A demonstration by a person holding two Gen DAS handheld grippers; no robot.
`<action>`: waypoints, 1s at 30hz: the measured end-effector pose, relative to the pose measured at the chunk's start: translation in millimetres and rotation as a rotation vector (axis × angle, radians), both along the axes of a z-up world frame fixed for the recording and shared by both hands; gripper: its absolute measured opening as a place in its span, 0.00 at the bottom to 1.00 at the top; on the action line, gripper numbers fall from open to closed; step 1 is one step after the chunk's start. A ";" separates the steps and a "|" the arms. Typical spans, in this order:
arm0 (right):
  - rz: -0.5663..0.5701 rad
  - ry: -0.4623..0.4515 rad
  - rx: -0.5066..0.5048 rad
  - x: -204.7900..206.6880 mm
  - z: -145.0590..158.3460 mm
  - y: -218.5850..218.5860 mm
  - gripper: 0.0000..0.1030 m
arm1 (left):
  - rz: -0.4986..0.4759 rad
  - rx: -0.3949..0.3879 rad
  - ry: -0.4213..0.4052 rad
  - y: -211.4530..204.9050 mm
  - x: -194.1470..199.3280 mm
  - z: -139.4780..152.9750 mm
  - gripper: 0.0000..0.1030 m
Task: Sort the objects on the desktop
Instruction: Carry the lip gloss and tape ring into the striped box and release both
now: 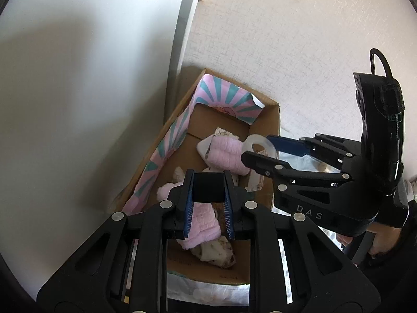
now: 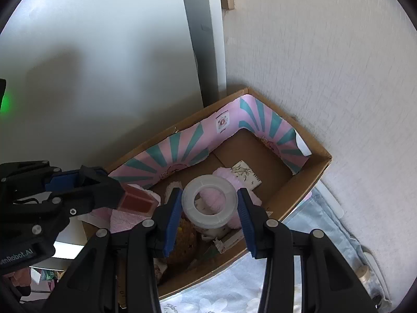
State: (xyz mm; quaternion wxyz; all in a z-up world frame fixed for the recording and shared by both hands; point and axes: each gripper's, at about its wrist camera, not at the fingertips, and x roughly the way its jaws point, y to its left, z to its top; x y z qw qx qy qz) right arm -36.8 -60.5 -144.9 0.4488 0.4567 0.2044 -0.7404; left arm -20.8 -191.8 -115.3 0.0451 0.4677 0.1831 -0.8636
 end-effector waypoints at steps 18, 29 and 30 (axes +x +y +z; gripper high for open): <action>-0.104 -0.054 -0.014 -5.7 -6.0 5.6 0.91 | 0.005 -0.002 -0.029 3.3 -6.6 -3.3 0.20; -0.226 -0.043 -0.053 -16.5 0.6 34.4 0.94 | 0.049 -0.007 0.024 -4.1 0.1 -1.0 1.00; -0.234 -0.037 -0.054 -16.1 0.9 36.8 0.94 | 0.049 -0.013 0.022 -3.4 -0.1 -0.7 1.00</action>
